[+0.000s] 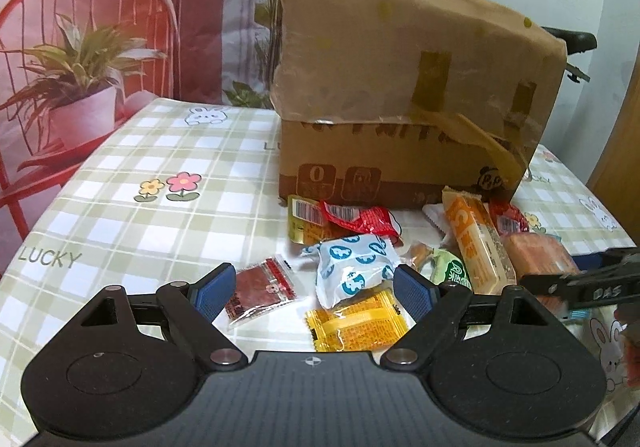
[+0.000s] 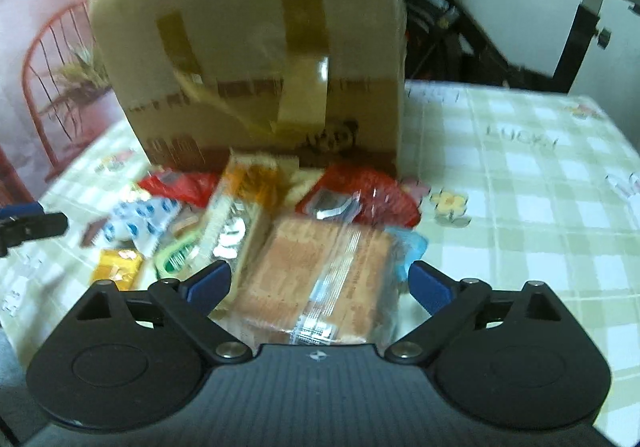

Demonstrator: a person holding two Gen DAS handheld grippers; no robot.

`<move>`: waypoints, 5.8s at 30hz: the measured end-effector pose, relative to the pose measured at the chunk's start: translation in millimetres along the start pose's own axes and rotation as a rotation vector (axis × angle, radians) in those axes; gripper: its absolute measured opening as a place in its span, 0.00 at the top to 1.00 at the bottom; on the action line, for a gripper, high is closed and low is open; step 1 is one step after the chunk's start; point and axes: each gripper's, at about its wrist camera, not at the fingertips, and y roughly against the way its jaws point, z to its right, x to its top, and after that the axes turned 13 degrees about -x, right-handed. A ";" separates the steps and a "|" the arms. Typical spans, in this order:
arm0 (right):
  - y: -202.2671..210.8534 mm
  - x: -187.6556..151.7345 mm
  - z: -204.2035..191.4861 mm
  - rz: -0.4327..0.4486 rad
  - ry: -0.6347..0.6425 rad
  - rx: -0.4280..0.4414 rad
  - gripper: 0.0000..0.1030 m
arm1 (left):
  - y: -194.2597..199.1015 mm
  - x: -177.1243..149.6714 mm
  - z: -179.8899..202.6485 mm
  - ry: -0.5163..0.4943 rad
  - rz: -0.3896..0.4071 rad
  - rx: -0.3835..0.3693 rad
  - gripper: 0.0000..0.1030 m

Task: Organize snacks
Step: 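Grasp the blue-white cake packet with left gripper while right grasps wrapped bread, then carry both packets over the box and release them inside, then move both tools back toward the remaining small snacks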

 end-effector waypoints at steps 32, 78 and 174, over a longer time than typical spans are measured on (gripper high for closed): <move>30.4 -16.4 16.0 0.128 0.027 0.042 0.27 | -45.1 9.5 22.6 -0.026 -0.042 -0.008 0.53; 59.3 217.3 9.4 0.436 0.055 0.035 0.21 | -23.4 222.9 34.9 -0.133 0.228 0.036 0.26; -55.6 35.1 15.4 0.092 0.382 0.114 0.36 | -18.1 4.0 -38.6 0.122 -0.031 0.061 0.26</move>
